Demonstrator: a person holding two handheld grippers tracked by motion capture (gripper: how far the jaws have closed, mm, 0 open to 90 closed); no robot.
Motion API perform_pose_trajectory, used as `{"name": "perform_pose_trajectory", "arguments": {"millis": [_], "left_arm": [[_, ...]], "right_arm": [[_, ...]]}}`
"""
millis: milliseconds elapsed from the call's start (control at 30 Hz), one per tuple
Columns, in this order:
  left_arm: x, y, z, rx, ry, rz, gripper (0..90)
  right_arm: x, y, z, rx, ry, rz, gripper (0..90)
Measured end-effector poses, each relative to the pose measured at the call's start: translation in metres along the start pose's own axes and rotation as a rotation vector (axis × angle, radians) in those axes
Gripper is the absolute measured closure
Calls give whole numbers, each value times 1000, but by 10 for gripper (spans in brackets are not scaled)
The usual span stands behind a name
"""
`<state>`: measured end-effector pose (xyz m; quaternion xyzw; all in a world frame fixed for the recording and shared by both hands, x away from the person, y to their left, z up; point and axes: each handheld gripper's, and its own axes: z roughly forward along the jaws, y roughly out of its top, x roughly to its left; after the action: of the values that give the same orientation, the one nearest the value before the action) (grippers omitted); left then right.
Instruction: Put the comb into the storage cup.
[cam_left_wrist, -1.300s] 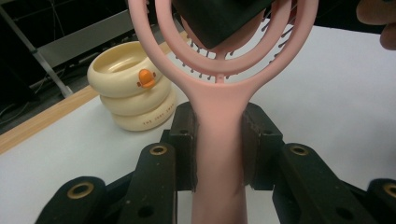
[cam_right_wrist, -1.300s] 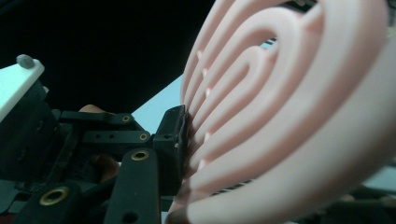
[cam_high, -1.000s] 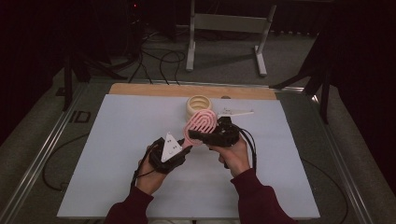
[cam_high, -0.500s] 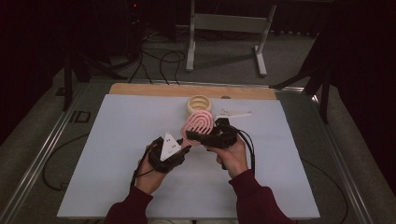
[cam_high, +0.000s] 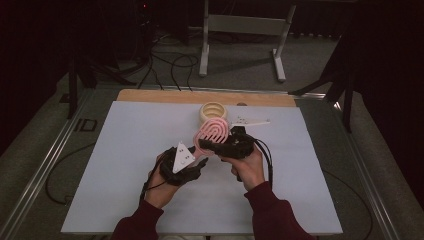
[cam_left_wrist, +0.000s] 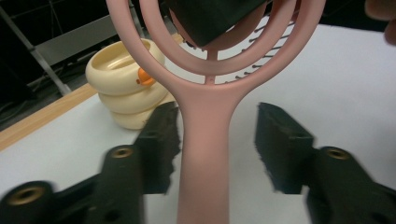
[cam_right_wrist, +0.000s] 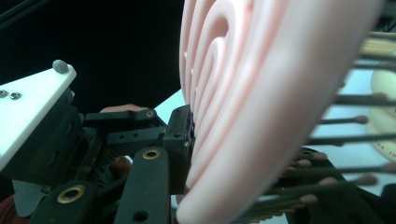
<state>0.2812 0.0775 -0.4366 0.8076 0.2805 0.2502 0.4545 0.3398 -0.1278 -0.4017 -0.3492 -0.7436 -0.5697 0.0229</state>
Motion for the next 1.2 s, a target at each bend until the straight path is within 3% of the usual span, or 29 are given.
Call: {"name": "perform_pose_trajectory", "arguments": {"millis": [100, 233, 500, 667, 833, 1200], "left_arm": [[0, 0, -1, -6, 13, -4, 302], [4, 1, -5, -23, 7, -39, 152], [13, 3, -21, -70, 7, -56, 5], [22, 4, -30, -89, 54, -67, 1], [31, -2, -40, -117, 66, -101, 1], [49, -24, -62, -115, 118, -144, 2]], "right_arm": [[-1, 0, 0, -1, -3, -2, 643], [-2, 0, -1, -7, -5, -2, 643], [-4, 2, -5, -13, -9, -1, 643], [-5, 4, -7, -15, -12, -7, 643], [-5, 6, -7, -12, -17, -7, 642], [-3, 14, -8, -24, -22, -19, 642]]}}
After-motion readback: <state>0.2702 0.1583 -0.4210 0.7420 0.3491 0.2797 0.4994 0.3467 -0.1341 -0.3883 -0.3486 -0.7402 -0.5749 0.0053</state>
